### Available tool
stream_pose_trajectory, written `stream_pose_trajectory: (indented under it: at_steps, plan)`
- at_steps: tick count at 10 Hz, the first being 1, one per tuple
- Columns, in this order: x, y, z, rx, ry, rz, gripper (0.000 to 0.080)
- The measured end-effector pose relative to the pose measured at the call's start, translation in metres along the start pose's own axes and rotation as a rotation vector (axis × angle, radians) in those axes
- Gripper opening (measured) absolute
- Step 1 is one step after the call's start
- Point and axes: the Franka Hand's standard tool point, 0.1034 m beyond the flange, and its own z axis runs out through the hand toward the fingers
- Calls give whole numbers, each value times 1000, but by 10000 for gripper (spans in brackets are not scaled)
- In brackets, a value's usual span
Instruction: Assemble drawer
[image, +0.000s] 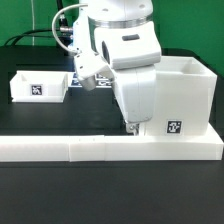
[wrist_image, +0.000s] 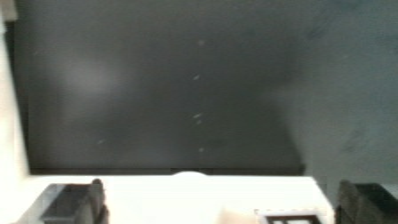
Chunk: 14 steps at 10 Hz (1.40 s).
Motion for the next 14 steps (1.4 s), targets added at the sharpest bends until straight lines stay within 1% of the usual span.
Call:
stream_pose_trajectory:
  at_steps: [1,3,4,5,6,7,8,9,10,12,13,14]
  plan:
    - [-4,-2,-1,0,-2,6,649]
    - [-28,-8,0,5,-7,-6,649]
    - [-33,-14,0,9,-15,8,649]
    - [-33,-21,1,4,-23,27,649]
    - [-38,-29,-1,-23,-28,31,649]
    - [-46,-39,-4,-51,-35,40,649]
    - [-54,-45,-10,-69,-39,33,649]
    - [-62,-46,-15,-102,-45,13,649]
    - [-72,-50,-20,-138,-52,16,649]
    - [-82,-65,-24,-164,-61,30,649]
    - [-86,-72,-24,-163,-62,36,649]
    - [-88,-78,-23,-157,-62,42,649]
